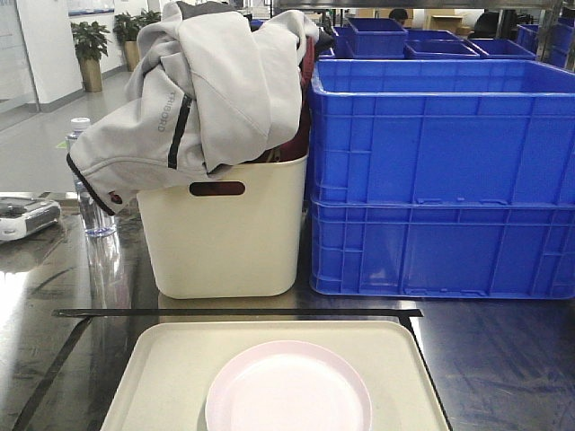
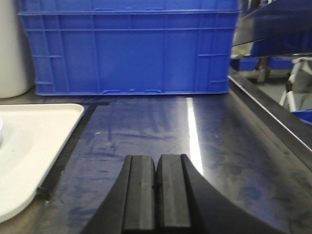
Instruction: Grab plate from conveyor and place on tray
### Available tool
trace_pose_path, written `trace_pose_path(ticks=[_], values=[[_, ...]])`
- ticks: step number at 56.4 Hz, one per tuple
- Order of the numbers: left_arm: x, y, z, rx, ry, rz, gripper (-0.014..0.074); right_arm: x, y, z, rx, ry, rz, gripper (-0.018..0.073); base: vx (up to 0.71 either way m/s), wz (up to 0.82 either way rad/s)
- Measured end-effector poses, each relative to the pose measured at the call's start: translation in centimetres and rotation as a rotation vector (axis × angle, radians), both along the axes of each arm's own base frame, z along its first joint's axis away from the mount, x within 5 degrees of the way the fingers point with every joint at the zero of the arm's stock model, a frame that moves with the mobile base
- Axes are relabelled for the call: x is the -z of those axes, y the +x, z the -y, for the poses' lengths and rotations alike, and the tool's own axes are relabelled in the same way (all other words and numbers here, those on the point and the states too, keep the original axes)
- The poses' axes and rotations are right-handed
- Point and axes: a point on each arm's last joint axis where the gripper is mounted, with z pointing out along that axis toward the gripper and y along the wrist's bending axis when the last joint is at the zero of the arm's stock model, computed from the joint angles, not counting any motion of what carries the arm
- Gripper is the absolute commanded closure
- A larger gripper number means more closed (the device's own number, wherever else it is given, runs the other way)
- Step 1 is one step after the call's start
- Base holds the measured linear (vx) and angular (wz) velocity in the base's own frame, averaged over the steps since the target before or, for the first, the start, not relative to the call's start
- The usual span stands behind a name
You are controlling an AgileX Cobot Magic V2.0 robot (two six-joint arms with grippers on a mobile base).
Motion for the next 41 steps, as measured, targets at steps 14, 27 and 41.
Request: trace_pose_path(ticks=[14,27,41], values=[[0.01,0.0,0.0,0.0,0.0,-0.001,0.0594,0.48,-0.41,0.02,0.007,-0.005,0.037,0.0568,0.0,0.0],[0.01,0.0,0.0,0.0,0.0,-0.001,0.0594,0.63,-0.41,0.02,0.006,-0.005,0.02,0.0568,0.0,0.0],[0.01,0.0,0.0,0.0,0.0,-0.001,0.0594,0.63,-0.41,0.02,0.006,-0.005,0.02,0.0568,0.0,0.0]])
